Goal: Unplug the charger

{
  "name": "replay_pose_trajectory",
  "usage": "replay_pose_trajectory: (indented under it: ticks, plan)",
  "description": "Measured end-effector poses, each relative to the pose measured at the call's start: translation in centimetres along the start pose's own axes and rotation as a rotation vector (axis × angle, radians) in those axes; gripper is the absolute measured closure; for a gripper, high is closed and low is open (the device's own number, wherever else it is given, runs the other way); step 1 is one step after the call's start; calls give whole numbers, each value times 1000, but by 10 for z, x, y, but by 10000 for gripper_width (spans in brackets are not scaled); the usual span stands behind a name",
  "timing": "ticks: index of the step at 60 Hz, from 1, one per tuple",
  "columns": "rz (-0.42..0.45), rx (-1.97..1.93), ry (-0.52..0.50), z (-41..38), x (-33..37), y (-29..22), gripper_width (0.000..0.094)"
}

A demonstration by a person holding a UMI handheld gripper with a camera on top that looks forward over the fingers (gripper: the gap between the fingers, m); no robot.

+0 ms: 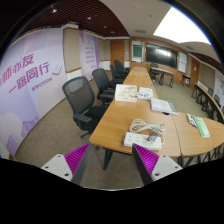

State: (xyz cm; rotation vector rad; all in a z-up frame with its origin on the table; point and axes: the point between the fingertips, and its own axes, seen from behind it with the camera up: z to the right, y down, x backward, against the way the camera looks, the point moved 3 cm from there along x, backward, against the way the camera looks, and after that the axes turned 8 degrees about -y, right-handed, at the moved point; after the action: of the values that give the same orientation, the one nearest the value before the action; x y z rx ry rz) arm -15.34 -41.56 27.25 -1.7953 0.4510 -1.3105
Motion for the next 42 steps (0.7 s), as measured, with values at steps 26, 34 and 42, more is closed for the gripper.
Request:
replay_pose_trajectory:
  ticks: [26, 34, 42]
  plan:
    - [-54, -42, 101, 34, -62, 79, 82]
    - [-70, -71, 186, 88, -91, 113, 82]
    - [-18, -102, 272, 153, -123, 109, 82]
